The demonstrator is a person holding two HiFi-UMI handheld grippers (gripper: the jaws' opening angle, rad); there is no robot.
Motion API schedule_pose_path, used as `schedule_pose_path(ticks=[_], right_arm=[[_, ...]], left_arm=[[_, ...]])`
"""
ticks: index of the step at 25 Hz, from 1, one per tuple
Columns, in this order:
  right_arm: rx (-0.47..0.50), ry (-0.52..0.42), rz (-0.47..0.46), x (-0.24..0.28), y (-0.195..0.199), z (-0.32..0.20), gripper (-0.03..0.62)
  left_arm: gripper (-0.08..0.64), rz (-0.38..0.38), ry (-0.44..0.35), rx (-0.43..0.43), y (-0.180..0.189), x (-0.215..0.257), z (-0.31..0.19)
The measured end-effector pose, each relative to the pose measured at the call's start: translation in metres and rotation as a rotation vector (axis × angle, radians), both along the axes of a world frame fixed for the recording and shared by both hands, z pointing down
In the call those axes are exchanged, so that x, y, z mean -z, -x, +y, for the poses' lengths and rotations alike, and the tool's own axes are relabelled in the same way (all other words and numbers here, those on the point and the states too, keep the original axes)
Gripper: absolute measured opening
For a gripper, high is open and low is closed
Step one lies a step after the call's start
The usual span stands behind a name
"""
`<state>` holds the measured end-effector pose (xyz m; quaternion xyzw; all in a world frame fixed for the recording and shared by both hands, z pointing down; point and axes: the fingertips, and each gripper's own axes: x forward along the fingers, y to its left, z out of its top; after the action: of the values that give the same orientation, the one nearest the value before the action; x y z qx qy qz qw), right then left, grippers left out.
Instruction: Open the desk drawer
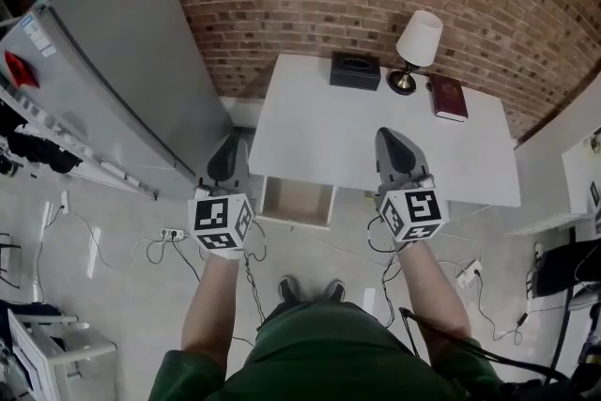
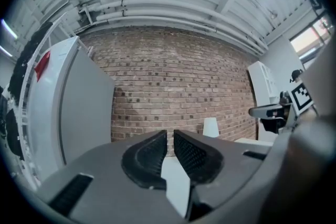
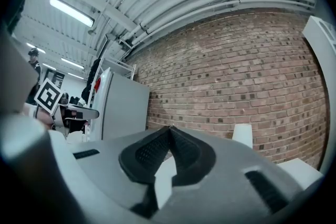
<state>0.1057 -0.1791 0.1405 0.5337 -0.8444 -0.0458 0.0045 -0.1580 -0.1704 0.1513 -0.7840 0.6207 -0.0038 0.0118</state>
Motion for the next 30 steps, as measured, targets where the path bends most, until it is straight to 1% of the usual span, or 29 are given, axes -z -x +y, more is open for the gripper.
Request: schedule_pose_path(ticks=[3,7,15,30], right_arm=[[-0.005,-0.017,0.044,-0.001,0.008,0.003,0.0],[-0.004,-0.032,0.081,-0.001,0.021,0.006,0.0],[-0.001,-0.041,0.086,0.004,0.032,0.013,0.0],[-0.007,-0.037,0.069,0.002,0.038,0.023,0.0]], left_arm=[[0.038,-0.028,0.001,-0.017,0.0,-0.009,0.002],[0.038,-0.022,0.0,-0.031,0.006,-0.013,0.004],[0.038,0.002,-0.016,-0.032,0.017,-0.006,0.007],[0.038,0.004,-0.028,-0.038,0.024,-0.002,0.017]])
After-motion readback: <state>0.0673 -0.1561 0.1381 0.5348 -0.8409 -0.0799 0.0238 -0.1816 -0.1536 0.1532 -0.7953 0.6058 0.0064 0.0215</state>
